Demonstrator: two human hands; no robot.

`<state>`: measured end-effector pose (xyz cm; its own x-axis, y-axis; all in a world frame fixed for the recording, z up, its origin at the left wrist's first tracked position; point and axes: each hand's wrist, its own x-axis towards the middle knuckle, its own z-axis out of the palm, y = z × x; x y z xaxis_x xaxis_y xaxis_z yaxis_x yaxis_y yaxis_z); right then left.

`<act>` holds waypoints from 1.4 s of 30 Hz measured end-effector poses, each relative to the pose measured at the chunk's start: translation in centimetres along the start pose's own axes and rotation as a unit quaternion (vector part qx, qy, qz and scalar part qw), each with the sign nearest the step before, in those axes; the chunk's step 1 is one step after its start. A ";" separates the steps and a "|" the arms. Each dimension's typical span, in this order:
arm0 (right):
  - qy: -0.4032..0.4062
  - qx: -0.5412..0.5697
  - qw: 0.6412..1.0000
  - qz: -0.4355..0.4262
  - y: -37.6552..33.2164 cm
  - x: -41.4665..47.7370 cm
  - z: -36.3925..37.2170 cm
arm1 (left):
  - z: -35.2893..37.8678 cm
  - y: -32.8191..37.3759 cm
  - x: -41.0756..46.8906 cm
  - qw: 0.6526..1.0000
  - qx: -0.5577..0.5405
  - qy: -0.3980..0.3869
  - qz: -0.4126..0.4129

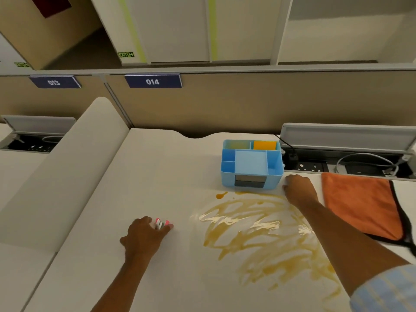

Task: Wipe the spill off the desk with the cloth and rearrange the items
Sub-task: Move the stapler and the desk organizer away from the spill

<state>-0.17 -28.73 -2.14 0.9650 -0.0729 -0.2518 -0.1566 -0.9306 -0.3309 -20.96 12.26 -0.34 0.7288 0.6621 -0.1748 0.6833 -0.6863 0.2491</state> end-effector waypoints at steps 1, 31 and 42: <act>-0.002 0.027 1.000 0.005 -0.5 -0.1 -0.2 | -0.4 0.6 0.1 1.000 -0.025 0.010 -0.002; 0.071 0.357 0.931 0.036 -1.8 -1.6 -4.0 | 3.5 26.8 2.1 0.915 -0.363 -0.153 0.087; 0.095 0.367 0.925 -0.031 -9.2 -4.1 -2.5 | -1.1 20.2 6.0 0.915 -0.372 -0.104 0.120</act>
<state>-2.19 -20.72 4.19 0.9853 -0.1553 -0.0705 -0.1335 -0.4452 -0.8854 -2.85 2.70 4.72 0.8997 0.3939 -0.1882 0.3389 -0.3586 0.8698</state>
